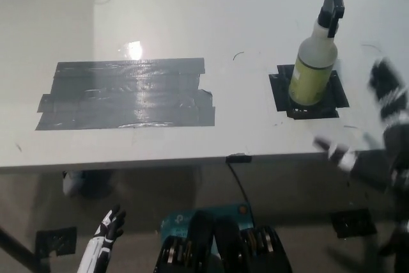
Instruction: A spray bottle is kept on the black marked spot on the table infront of the robot and the robot extends its right arm to pick it up and hands it to a person
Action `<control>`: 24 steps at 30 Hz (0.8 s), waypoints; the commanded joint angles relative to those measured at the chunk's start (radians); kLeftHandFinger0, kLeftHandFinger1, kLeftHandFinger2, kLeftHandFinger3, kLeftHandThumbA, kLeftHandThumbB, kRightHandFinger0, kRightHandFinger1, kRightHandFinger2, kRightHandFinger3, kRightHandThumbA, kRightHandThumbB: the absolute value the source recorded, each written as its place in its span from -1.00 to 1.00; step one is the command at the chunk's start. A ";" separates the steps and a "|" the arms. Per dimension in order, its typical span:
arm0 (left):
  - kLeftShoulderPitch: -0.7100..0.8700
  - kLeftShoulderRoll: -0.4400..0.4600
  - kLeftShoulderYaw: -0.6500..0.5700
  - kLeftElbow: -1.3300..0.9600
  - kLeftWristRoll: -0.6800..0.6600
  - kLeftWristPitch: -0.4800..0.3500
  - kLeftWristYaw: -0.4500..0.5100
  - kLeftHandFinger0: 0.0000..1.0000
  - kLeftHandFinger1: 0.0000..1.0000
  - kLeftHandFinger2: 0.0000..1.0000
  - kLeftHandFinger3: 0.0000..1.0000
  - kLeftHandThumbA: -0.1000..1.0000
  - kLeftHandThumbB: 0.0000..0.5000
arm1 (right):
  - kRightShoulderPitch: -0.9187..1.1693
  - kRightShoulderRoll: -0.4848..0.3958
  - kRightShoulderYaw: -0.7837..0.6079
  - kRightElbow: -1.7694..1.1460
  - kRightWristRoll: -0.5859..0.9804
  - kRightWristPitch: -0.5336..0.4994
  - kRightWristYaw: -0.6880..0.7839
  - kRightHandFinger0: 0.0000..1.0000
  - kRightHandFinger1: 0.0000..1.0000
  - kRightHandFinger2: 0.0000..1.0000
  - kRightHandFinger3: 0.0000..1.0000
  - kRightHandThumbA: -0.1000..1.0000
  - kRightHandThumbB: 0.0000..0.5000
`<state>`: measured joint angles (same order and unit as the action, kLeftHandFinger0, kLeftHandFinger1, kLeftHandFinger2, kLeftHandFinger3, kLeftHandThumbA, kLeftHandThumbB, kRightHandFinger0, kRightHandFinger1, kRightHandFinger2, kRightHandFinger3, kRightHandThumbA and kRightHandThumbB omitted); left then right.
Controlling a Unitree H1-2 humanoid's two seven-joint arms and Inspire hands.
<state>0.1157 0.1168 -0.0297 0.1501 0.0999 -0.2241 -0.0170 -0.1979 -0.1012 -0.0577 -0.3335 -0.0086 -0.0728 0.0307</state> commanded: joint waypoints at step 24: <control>-0.041 0.011 0.009 -0.022 0.004 -0.029 0.002 1.00 1.00 1.00 1.00 1.00 0.24 | -0.566 -0.029 -0.058 0.792 -0.011 0.113 -0.097 1.00 1.00 1.00 1.00 1.00 0.39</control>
<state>0.0837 0.1175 -0.0271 0.1491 0.1029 -0.2262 -0.0170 -0.6838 -0.1273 -0.1336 0.4555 0.0144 0.0259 -0.0289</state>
